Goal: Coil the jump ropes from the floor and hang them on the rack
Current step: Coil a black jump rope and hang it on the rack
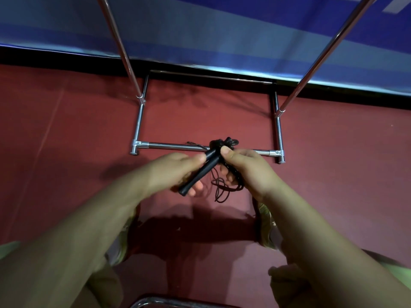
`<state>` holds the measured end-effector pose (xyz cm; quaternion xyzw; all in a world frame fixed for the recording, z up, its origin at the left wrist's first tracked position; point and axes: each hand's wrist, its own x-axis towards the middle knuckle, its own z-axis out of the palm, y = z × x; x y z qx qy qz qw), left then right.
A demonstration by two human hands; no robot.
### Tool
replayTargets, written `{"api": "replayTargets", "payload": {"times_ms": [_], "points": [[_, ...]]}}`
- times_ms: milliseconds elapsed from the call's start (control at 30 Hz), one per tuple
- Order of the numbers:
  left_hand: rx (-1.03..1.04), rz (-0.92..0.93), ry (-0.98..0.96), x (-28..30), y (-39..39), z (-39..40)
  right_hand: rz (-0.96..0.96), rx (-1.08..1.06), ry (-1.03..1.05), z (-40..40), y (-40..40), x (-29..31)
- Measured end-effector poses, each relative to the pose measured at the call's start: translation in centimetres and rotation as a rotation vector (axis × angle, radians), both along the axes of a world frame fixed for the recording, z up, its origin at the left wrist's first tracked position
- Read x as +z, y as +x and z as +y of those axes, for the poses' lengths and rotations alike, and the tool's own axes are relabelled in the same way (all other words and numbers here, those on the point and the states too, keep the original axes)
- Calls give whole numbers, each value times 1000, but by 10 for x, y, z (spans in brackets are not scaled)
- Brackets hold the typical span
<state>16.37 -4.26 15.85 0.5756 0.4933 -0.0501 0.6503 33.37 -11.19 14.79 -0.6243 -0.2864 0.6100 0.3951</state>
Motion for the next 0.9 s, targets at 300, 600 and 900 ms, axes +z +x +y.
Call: {"api": "replayTargets", "payload": {"times_ms": [300,600,900], "points": [[49,-256,-523,11,-1,-4,109,137,165,2,10,5],[48,-30,-93,-7,13,-15,-202,157,-82,-1,8,8],[-77,207,420,-23,4,-4,-194,79,-163,-2,5,1]]}}
